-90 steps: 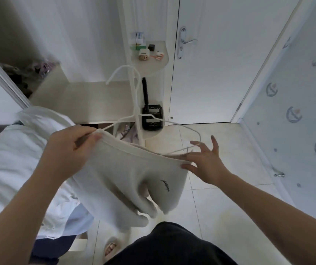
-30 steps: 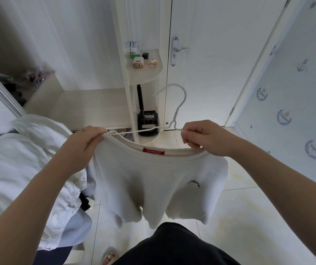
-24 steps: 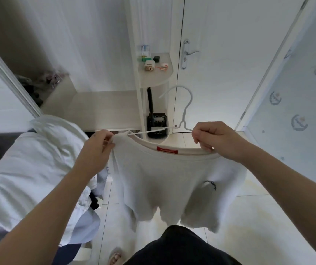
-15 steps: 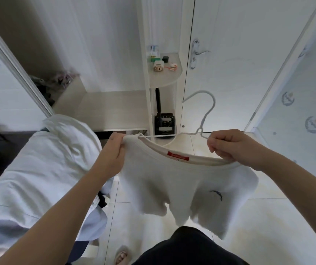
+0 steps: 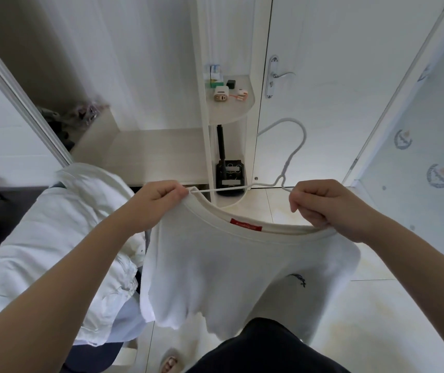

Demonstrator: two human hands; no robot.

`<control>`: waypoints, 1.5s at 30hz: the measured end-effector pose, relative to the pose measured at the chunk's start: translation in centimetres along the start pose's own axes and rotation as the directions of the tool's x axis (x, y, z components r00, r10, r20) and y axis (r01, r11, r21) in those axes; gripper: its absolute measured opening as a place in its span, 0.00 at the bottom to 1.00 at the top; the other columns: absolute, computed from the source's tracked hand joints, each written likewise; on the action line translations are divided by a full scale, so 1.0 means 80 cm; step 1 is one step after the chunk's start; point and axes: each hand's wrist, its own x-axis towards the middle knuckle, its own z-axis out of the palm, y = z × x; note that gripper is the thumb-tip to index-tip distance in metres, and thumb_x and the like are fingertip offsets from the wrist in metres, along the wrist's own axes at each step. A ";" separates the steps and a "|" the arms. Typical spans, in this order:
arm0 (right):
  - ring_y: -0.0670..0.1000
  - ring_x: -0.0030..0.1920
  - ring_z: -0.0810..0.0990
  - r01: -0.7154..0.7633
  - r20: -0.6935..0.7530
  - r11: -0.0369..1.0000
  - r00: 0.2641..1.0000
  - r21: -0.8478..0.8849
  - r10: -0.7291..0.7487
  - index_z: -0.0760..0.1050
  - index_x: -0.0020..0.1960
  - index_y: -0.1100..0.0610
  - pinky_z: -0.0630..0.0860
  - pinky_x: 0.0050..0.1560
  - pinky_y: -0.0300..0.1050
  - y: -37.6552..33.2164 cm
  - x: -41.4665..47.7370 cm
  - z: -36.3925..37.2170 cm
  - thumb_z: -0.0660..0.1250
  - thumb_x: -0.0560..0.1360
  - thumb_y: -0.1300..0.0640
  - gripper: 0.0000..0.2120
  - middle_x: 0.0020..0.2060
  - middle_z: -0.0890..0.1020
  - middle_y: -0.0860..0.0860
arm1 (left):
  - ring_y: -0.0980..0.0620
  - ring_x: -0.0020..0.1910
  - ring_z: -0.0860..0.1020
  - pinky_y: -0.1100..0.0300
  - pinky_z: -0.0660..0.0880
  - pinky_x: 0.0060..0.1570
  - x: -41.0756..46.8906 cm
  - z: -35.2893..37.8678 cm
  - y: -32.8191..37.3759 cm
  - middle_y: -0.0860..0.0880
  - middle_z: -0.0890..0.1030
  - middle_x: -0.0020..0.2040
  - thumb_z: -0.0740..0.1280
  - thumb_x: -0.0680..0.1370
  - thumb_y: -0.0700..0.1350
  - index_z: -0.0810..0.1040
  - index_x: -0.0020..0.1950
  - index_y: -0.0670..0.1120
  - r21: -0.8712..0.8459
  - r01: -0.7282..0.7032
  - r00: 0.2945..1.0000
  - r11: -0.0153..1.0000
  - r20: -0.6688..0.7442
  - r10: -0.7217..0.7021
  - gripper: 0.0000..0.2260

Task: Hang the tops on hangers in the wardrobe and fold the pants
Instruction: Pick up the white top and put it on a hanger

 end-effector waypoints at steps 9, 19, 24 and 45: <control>0.52 0.29 0.59 -0.022 -0.035 0.998 0.999 -0.065 0.020 0.79 0.42 0.59 0.54 0.32 0.48 -0.006 0.010 0.004 0.62 0.83 0.59 0.13 0.26 0.65 0.51 | 0.56 0.46 0.76 0.70 0.68 0.47 -0.012 0.027 0.008 0.54 0.77 0.43 0.60 0.84 0.45 0.77 0.49 0.49 0.272 -0.193 0.979 0.943 -0.011 0.204 0.07; 0.58 0.51 0.83 -0.202 -0.118 0.934 0.978 -0.295 0.174 0.84 0.53 0.52 0.78 0.61 0.58 0.051 -0.031 -0.074 0.70 0.79 0.59 0.07 0.45 0.86 0.54 | 0.59 0.40 0.73 0.73 0.66 0.39 -0.007 0.012 -0.001 0.49 0.75 0.37 0.63 0.80 0.46 0.75 0.44 0.44 0.287 -0.135 0.933 0.948 -0.285 0.219 0.08; 0.49 0.43 0.83 -0.242 -0.135 0.951 0.966 -0.193 0.218 0.84 0.45 0.55 0.80 0.54 0.51 0.059 -0.035 -0.072 0.72 0.76 0.62 0.04 0.41 0.86 0.52 | 0.61 0.42 0.74 0.74 0.66 0.43 0.000 0.005 -0.001 0.52 0.77 0.41 0.69 0.80 0.37 0.78 0.46 0.46 0.283 -0.138 0.941 0.949 -0.262 0.215 0.05; 0.56 0.55 0.80 -0.344 0.162 0.905 0.936 0.251 0.311 0.80 0.62 0.62 0.77 0.62 0.56 0.044 -0.020 -0.060 0.73 0.75 0.58 0.17 0.57 0.81 0.60 | 0.53 0.41 0.72 0.68 0.67 0.43 0.002 -0.010 0.017 0.49 0.75 0.41 0.63 0.80 0.44 0.76 0.47 0.41 0.430 -0.249 0.891 0.868 -0.249 0.379 0.07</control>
